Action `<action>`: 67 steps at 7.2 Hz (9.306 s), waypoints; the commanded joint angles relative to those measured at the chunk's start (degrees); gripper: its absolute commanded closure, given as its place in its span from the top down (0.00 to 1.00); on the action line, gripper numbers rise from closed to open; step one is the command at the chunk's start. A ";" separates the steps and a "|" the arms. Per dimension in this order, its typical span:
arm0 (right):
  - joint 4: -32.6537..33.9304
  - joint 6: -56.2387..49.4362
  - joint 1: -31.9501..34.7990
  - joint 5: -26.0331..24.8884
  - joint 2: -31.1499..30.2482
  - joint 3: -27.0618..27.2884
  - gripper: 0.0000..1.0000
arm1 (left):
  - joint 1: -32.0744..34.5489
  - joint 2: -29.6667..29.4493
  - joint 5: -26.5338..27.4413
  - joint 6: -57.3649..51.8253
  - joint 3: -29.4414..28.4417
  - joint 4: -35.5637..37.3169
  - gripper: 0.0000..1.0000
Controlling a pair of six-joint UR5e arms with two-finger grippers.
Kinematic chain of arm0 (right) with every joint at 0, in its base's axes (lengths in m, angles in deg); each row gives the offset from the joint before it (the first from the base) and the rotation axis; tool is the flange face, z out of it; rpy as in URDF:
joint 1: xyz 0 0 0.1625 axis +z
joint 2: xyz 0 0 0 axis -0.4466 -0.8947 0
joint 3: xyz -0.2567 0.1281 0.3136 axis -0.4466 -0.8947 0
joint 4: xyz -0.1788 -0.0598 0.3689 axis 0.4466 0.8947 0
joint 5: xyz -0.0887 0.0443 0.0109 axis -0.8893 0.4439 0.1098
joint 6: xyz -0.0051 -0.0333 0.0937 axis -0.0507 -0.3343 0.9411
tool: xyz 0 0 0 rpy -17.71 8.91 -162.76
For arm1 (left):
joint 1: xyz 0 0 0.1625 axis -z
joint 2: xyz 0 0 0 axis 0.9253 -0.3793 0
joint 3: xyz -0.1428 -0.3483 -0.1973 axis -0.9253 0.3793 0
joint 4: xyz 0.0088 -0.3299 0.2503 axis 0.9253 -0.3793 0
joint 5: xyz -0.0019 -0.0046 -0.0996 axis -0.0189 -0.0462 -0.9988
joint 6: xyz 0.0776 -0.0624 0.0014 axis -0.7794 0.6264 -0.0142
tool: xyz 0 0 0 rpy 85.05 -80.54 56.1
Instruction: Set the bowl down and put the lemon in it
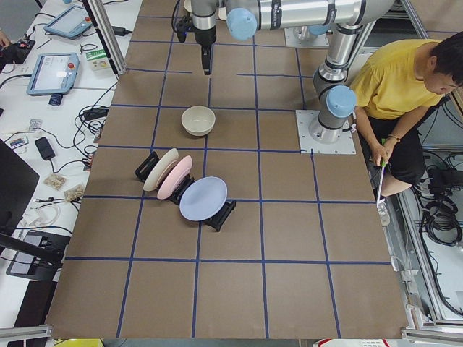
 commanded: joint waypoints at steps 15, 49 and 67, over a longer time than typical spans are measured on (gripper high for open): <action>1.83 -10.27 -10.94 -4.75 5.01 5.08 1.00 | -10.01 -15.85 -5.77 -18.25 11.34 22.12 0.00; 23.62 12.13 16.08 12.31 22.86 4.89 0.00 | 8.70 1.91 -0.35 4.14 -4.04 -7.42 1.00; -5.72 0.88 -3.86 4.06 -7.89 8.16 1.00 | 8.88 2.43 -0.53 5.10 -3.60 -3.38 1.00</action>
